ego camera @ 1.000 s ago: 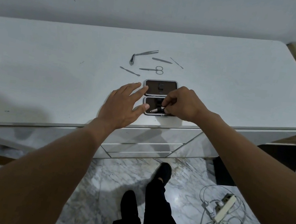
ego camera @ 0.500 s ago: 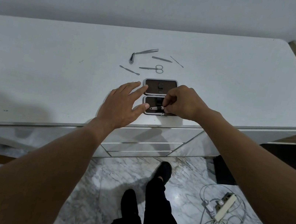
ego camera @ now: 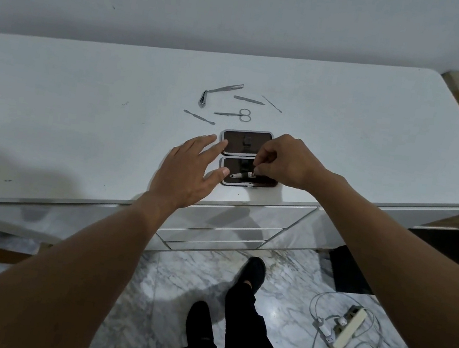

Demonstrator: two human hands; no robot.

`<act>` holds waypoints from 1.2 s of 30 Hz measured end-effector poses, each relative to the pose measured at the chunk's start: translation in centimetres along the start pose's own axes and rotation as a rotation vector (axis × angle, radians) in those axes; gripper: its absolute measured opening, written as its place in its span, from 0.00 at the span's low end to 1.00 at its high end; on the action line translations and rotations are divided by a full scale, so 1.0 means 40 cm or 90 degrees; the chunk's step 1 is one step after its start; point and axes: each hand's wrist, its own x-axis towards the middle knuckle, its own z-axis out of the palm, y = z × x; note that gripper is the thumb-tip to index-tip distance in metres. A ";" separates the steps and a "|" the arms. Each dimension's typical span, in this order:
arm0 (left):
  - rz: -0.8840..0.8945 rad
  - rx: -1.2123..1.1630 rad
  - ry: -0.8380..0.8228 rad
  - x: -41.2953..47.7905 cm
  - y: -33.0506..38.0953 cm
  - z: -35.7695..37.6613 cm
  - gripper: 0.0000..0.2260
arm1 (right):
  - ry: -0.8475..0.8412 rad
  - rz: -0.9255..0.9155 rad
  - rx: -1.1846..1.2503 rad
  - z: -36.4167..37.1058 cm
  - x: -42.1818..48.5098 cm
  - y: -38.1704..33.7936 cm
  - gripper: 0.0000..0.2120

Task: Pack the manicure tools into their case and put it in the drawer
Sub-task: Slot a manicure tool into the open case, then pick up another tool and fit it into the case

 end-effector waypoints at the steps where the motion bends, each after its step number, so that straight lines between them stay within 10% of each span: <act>1: 0.003 0.003 -0.001 0.000 0.001 -0.001 0.27 | 0.016 -0.005 -0.005 -0.005 0.003 -0.002 0.05; 36: -0.022 -0.023 0.021 0.008 0.020 -0.021 0.25 | -0.027 -0.108 -0.080 0.039 0.409 -0.184 0.08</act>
